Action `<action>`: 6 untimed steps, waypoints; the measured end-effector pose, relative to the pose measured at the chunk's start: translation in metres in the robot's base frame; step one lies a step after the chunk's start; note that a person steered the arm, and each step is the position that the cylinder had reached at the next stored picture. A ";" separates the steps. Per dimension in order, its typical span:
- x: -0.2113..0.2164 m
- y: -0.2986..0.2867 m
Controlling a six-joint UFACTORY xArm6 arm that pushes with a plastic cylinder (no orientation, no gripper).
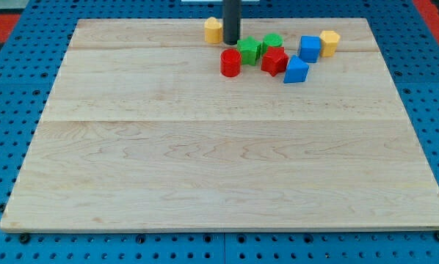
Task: Move yellow heart to the top left
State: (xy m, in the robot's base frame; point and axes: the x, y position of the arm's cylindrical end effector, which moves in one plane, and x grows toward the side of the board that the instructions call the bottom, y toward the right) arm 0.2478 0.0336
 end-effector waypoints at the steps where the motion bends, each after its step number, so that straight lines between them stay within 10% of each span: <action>1: -0.006 0.017; 2: -0.044 -0.008; 6: 0.043 -0.141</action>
State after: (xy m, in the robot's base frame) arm 0.2906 -0.1079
